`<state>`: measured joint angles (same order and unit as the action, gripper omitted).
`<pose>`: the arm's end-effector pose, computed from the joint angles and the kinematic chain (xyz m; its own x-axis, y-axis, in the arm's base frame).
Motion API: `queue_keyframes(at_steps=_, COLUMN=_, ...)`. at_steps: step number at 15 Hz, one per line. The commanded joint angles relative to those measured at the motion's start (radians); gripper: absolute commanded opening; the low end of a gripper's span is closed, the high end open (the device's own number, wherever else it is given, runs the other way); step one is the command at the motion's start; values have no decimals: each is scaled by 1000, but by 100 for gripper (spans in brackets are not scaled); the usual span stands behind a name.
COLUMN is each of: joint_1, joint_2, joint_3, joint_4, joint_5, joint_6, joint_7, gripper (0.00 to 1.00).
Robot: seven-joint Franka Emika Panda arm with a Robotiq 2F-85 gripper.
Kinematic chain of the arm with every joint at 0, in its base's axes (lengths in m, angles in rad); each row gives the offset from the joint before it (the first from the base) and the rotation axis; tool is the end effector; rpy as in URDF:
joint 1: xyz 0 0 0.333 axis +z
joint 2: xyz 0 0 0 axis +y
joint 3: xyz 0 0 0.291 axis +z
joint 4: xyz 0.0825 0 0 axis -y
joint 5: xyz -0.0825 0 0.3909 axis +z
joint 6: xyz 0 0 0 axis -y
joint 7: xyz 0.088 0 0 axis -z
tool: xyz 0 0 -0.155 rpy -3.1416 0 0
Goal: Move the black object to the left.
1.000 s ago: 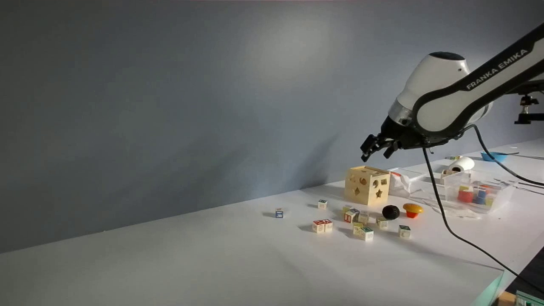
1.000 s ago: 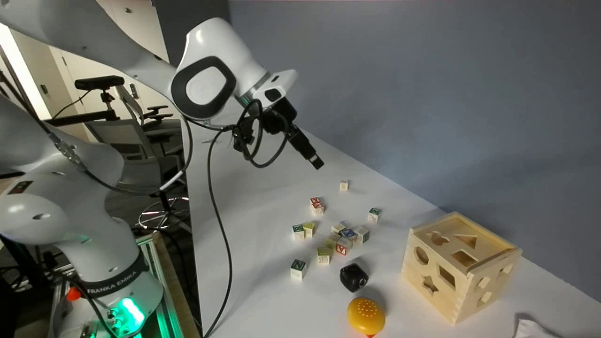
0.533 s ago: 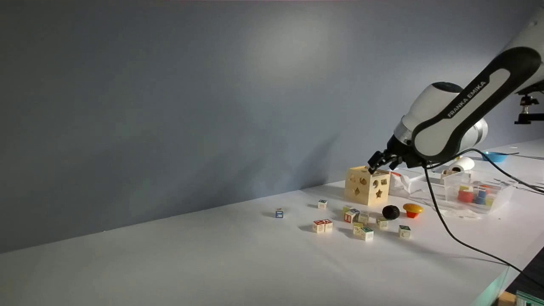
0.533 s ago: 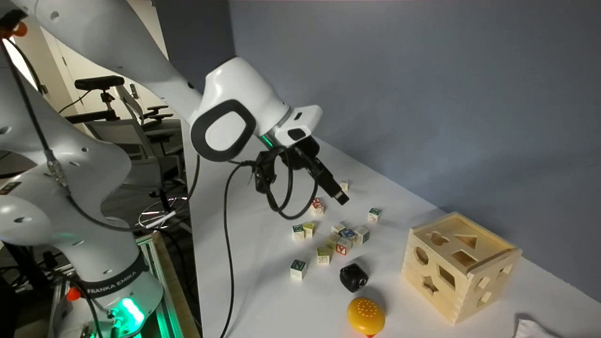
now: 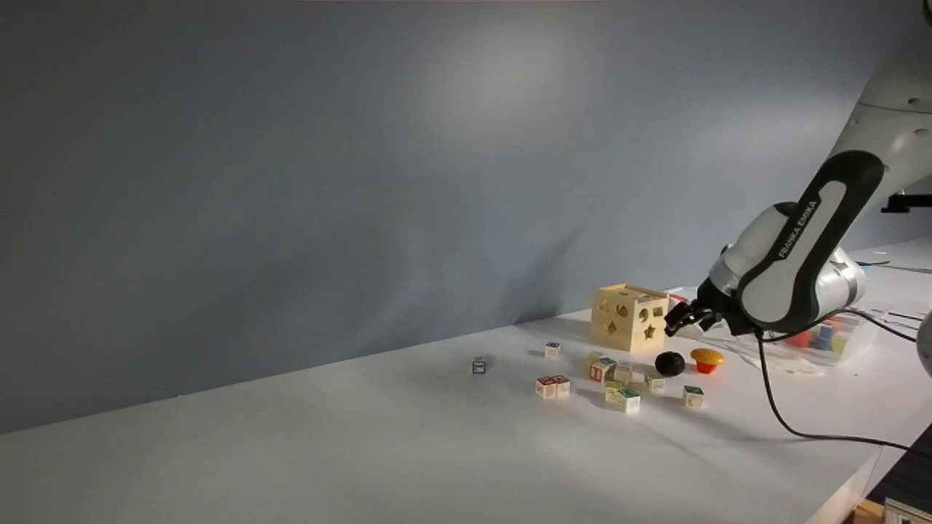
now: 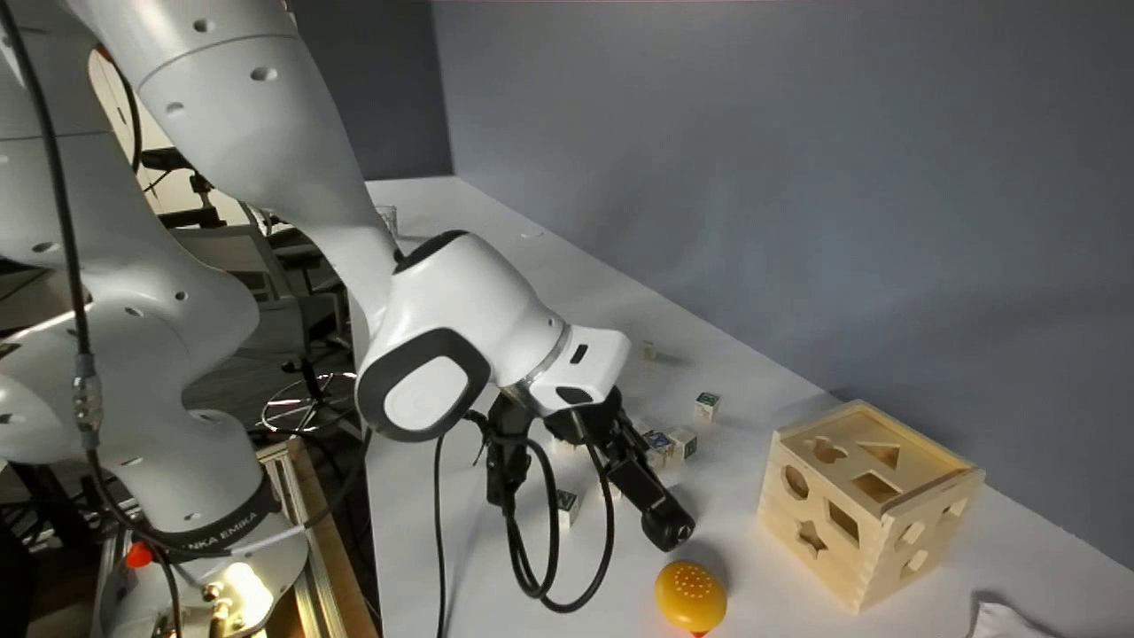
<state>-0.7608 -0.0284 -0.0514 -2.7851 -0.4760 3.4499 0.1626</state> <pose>0.3537 -0.2857 0.2265 0.7105 -0.3337 0.6196 -0.4744 -0.8774 0.0714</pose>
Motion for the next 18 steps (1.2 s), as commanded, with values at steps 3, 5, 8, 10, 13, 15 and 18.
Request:
queue_keyframes(at_steps=3, joint_1=0, joint_2=19, joint_3=0, joint_4=9, joint_5=0, joint_6=7, joint_7=0, gripper=100)
queue_keyframes(at_steps=5, joint_1=0, joint_2=49, joint_3=1, joint_4=14, joint_5=19, joint_6=25, joint_7=-27, gripper=100)
queue_keyframes(at_steps=8, joint_1=-1, joint_2=105, joint_3=-2, joint_4=16, joint_5=5, joint_6=75, joint_7=-12, gripper=100)
queue_keyframes(at_steps=10, joint_1=-5, joint_2=143, joint_3=-4, joint_4=16, joint_5=-10, joint_6=130, joint_7=-11, gripper=100)
queue_keyframes(at_steps=13, joint_1=2, joint_2=184, joint_3=-18, joint_4=16, joint_5=17, joint_6=187, joint_7=-61, gripper=100)
queue_keyframes(at_steps=15, joint_1=9, joint_2=208, joint_3=-27, joint_4=17, joint_5=28, joint_6=221, joint_7=-86, gripper=100)
queue_keyframes(at_steps=18, joint_1=61, joint_2=244, joint_3=-86, joint_4=19, joint_5=35, joint_6=270, joint_7=-112, gripper=100)
